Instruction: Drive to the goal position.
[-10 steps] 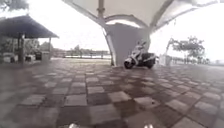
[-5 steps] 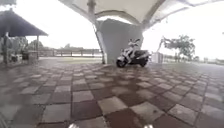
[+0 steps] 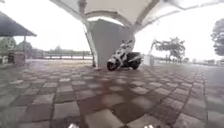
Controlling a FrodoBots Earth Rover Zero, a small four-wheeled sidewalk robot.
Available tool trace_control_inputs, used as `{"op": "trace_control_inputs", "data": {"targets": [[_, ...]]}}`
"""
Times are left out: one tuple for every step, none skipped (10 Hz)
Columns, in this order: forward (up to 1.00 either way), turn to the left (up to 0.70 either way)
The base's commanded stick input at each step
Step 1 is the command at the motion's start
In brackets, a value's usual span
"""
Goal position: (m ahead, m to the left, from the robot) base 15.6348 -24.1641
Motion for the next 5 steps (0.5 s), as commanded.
{"op": "trace_control_inputs", "data": {"targets": [[0.7,-0.35],[0.7,-0.35],[0.69,-0.35],[0.67,-0.34],[0.67,-0.34]]}}
